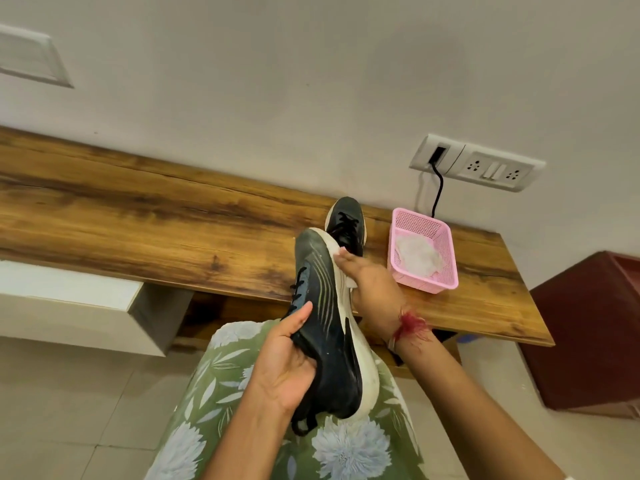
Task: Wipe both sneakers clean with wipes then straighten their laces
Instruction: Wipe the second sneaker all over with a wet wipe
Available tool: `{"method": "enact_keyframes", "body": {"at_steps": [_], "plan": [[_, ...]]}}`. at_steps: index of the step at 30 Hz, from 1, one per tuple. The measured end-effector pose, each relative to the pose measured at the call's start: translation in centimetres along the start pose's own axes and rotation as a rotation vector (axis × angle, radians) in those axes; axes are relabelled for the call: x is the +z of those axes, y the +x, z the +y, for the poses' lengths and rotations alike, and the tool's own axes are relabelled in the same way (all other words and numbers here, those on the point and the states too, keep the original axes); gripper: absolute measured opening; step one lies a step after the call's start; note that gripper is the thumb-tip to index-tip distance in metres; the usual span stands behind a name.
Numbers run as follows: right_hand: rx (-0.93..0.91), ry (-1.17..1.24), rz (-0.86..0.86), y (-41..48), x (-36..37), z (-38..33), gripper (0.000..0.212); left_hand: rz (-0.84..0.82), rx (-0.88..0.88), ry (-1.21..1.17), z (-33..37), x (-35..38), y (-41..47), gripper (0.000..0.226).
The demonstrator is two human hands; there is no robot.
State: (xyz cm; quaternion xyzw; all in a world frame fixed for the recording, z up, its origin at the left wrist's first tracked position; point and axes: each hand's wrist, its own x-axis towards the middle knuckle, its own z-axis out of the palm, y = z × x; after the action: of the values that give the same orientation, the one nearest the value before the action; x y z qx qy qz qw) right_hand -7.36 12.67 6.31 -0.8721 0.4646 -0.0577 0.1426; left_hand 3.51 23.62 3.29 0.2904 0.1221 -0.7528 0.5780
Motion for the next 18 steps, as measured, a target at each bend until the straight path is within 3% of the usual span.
{"method": "enact_keyframes", "body": {"at_steps": [3,9,13,18], "plan": [[-0.011,0.021,-0.017,-2.5,0.5,-0.4,0.068,-0.019,-0.012,-0.036,-0.2,0.0,-0.2,0.036],[-0.103,0.101,-0.118,-7.4,1.5,-1.0,0.066,-0.021,0.092,-0.119,1.2,-1.1,0.3,0.052],[-0.111,0.037,-0.183,-9.8,1.3,-1.1,0.079,-0.024,0.108,-0.160,1.5,-1.6,0.5,0.052],[-0.181,0.069,-0.384,-11.1,-1.7,-0.9,0.076,-0.007,0.162,-0.167,1.8,-1.3,0.2,0.046]]}}
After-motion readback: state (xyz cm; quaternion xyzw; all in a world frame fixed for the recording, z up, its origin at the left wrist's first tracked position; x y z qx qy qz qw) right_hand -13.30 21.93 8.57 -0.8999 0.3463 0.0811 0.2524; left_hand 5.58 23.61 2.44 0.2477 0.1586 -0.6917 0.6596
